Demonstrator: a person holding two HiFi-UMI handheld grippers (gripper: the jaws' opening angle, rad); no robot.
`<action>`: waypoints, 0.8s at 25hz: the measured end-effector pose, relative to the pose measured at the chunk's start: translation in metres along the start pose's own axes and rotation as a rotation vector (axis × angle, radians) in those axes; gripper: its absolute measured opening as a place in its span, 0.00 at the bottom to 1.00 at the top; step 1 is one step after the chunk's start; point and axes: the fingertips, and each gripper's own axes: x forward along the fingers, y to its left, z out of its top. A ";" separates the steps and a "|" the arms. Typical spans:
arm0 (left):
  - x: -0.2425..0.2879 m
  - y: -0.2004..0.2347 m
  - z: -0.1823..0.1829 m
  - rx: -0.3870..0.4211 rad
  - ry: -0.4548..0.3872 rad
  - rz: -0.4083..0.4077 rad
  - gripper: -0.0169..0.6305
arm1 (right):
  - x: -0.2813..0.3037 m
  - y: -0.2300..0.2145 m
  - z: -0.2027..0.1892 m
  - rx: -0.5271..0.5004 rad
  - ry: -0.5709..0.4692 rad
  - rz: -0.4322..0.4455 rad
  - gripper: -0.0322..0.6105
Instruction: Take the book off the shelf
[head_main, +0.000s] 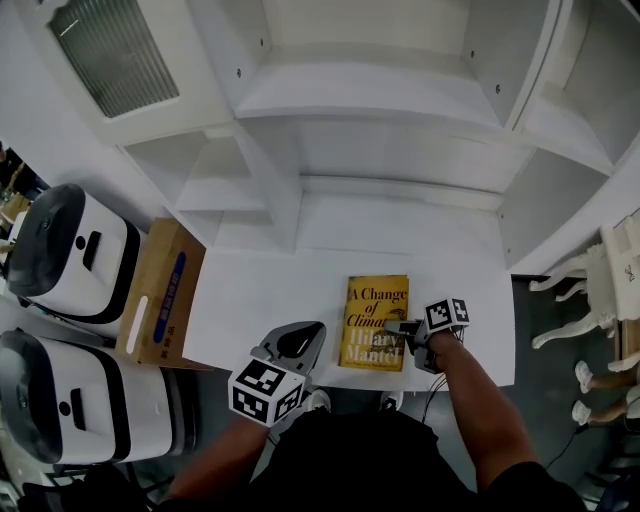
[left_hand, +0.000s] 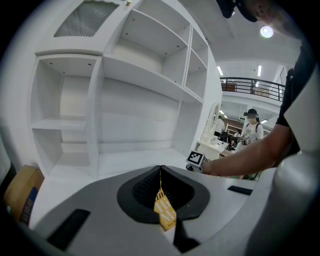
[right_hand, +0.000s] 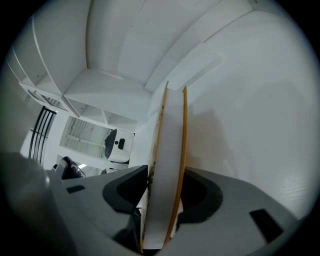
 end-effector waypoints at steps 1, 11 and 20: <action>0.000 0.000 0.000 0.000 0.000 -0.001 0.04 | 0.001 -0.002 -0.001 -0.006 -0.001 -0.015 0.33; 0.000 0.000 -0.007 -0.007 0.015 -0.006 0.04 | 0.006 -0.024 0.000 -0.037 -0.030 -0.168 0.44; -0.004 0.002 -0.014 -0.013 0.022 -0.013 0.04 | 0.005 -0.036 0.001 -0.097 -0.059 -0.291 0.48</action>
